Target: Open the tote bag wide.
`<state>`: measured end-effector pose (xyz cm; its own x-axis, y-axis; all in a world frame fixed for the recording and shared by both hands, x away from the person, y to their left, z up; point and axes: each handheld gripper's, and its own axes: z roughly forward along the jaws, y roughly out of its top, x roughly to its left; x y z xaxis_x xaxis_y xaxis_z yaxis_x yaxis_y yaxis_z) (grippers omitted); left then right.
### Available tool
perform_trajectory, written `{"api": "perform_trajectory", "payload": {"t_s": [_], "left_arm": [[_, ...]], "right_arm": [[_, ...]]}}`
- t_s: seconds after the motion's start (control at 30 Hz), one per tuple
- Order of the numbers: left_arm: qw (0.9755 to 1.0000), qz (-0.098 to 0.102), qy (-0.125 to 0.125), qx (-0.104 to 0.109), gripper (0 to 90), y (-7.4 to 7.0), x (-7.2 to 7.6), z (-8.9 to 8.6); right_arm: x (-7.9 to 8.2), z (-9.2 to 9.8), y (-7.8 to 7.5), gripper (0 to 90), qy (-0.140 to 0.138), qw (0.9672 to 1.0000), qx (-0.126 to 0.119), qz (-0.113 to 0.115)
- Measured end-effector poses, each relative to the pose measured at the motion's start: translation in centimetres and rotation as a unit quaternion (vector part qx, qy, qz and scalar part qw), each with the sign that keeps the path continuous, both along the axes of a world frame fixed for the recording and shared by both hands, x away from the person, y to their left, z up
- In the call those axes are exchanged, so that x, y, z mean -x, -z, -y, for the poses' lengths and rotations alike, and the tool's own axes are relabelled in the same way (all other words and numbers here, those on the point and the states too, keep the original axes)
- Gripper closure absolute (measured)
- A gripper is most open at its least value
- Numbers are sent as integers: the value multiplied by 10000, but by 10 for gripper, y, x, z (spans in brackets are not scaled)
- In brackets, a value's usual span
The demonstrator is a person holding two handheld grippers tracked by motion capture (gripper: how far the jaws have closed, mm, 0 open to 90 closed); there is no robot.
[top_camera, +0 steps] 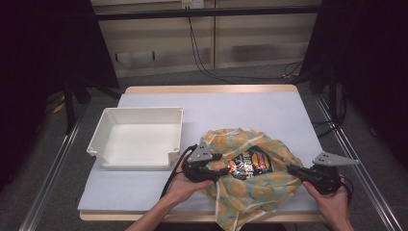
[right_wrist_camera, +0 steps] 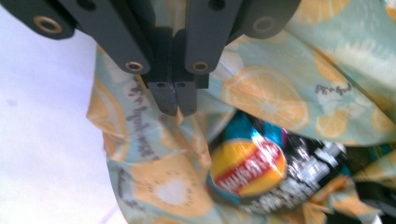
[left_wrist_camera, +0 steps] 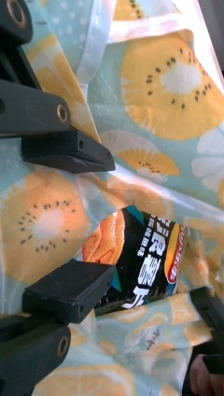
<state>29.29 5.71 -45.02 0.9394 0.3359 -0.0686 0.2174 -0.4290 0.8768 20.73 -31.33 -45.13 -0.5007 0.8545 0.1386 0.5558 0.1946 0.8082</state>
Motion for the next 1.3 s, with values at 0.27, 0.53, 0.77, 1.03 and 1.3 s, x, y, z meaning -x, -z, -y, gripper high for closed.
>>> {"api": "perform_trajectory", "payload": {"t_s": [0.27,0.53,0.77,1.03,1.3], "left_arm": [[10000,-57,-24,47,441,-2,-1,-1],[9992,73,255,313,509,-26,15,0],[9965,147,707,425,646,-44,22,20],[9959,67,888,164,689,-43,11,61],[9965,-131,829,10,663,-26,3,74]], "right_arm": [[0,1,27,890,-72,9985,289,-457],[9,-6,2,665,-156,9999,-19,6],[16,-14,-19,632,-356,9985,-281,316],[6,-31,-29,502,-955,9934,-480,409],[3,-43,-9,643,-1320,9912,-135,-5]]}}
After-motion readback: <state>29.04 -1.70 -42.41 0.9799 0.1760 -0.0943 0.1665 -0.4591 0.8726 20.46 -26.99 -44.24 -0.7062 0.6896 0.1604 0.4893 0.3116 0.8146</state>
